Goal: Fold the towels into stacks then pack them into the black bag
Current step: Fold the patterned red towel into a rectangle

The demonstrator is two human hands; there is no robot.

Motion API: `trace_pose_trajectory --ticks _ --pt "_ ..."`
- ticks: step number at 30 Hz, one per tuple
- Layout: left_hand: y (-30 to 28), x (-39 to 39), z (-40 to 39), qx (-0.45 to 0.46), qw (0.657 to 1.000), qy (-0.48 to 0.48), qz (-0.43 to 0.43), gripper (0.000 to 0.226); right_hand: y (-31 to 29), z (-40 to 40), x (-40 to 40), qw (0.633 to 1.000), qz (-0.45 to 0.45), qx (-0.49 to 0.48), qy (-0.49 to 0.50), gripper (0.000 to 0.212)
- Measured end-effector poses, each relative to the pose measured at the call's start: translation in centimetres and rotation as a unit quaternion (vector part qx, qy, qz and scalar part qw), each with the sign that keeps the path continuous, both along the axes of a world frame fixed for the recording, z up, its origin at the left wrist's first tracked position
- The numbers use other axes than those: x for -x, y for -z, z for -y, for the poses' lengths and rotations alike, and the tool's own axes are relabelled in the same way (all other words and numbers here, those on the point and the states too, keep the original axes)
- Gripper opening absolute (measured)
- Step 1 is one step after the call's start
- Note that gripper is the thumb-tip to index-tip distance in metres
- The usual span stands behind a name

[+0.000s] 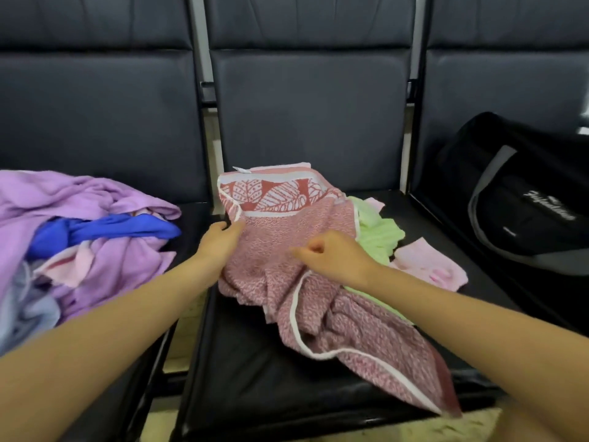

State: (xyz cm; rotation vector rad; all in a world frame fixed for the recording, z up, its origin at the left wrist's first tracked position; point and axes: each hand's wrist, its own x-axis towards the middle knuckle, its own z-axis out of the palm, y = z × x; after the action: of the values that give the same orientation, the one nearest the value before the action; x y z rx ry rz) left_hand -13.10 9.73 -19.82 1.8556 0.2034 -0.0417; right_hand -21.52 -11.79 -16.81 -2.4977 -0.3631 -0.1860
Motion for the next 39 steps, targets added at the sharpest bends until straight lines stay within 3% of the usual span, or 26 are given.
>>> trace_pose_trajectory --ticks 3,6,9,11,14,16,18,25,28,30,33,35,37,39 --pt "0.8 3.4 0.2 -0.013 0.996 0.087 0.021 0.024 0.2 -0.9 2.7 0.997 -0.055 0.055 -0.015 0.067" --pt "1.1 5.4 -0.1 0.043 0.992 0.120 0.024 0.025 0.7 -1.5 5.1 0.972 -0.135 0.185 -0.049 0.069" --pt "0.5 6.3 -0.3 0.087 0.988 0.128 -0.002 0.017 1.4 -1.1 5.8 0.958 -0.135 0.237 -0.086 0.047" --pt "0.1 6.9 -0.2 0.056 0.987 0.152 0.001 0.021 0.9 -0.5 5.5 0.968 -0.160 0.164 -0.104 0.034" --pt "0.0 6.6 -0.3 0.062 0.990 0.128 0.021 0.022 -1.0 1.0 3.9 0.976 -0.188 -0.112 -0.012 0.018" --pt "-0.7 6.1 -0.1 0.099 0.990 0.087 0.039 0.010 -2.1 2.9 2.7 0.939 -0.167 -0.285 0.100 0.018" --pt "-1.5 5.3 0.3 0.148 0.987 0.037 0.052 0.013 -2.6 5.3 1.7 0.884 -0.121 -0.412 0.185 0.023" --pt "-2.7 3.1 1.2 0.176 0.981 -0.047 0.072 0.021 -1.0 13.4 -0.1 0.852 -0.037 -0.380 0.358 0.026" --pt "-1.9 2.2 1.8 0.113 0.989 -0.039 0.083 0.037 -0.5 14.2 -0.6 0.838 -0.008 -0.391 0.381 0.034" --pt "-1.2 2.2 2.0 -0.017 0.995 -0.017 0.100 0.040 0.2 14.5 -0.8 0.849 0.003 -0.359 0.387 0.027" --pt "-0.5 2.3 1.6 -0.234 0.952 -0.062 0.190 0.049 1.4 14.4 -0.5 0.891 -0.011 -0.231 0.391 0.017" --pt "-1.3 3.4 1.4 -0.271 0.916 -0.097 0.280 0.042 1.7 14.3 -0.5 0.919 0.033 -0.123 0.373 0.027" --pt "-2.1 5.1 1.8 -0.290 0.890 -0.013 0.352 0.020 1.1 13.3 0.0 0.941 0.086 -0.084 0.317 0.022" --pt "-2.3 7.2 2.7 -0.310 0.881 0.155 0.321 0.011 0.5 11.7 0.8 0.964 0.066 -0.113 0.231 0.012"
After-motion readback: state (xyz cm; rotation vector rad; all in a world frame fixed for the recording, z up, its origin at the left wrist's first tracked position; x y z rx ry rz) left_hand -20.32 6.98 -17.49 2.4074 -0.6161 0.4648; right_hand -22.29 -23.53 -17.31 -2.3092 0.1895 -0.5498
